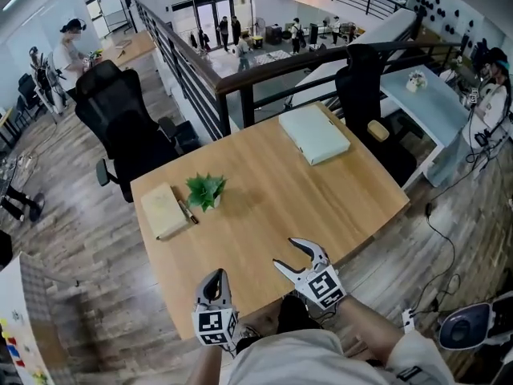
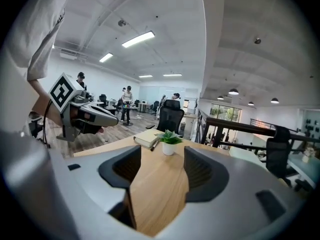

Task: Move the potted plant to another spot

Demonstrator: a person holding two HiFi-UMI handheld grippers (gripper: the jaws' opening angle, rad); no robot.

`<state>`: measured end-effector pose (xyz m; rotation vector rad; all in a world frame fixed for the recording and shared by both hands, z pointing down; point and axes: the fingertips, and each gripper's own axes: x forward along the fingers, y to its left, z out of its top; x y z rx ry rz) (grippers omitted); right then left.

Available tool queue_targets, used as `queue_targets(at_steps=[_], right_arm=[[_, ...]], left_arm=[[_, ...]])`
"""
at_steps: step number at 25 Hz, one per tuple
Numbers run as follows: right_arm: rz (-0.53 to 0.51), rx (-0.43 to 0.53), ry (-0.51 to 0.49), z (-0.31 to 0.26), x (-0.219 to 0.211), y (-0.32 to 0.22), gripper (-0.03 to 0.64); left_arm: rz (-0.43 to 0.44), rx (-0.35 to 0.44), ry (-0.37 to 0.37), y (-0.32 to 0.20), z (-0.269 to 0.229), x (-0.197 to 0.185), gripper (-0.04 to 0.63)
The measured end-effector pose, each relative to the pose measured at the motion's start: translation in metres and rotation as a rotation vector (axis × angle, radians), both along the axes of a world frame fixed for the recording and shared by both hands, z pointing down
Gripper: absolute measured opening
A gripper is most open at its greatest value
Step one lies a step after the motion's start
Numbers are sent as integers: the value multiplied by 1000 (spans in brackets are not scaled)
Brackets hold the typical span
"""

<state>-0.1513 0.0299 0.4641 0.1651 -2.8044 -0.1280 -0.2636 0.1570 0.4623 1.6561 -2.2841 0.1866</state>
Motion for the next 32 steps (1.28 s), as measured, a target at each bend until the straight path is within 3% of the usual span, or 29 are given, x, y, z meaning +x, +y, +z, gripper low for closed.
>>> queue_targets(at_steps=[8, 16, 21, 32], right_arm=[[-178, -26, -5, 8, -19, -95, 353], [-178, -59, 17, 34, -44, -146, 359], [-181, -117, 26, 53, -69, -154, 359], [-224, -86, 146, 106, -140, -146, 367]], left_arm=[[-125, -23, 1, -91, 3, -18, 12], [-232, -75, 23, -115, 24, -37, 11], [-281, -112, 47, -118, 49, -61, 11], [-313, -168, 174, -106, 111, -108, 11]])
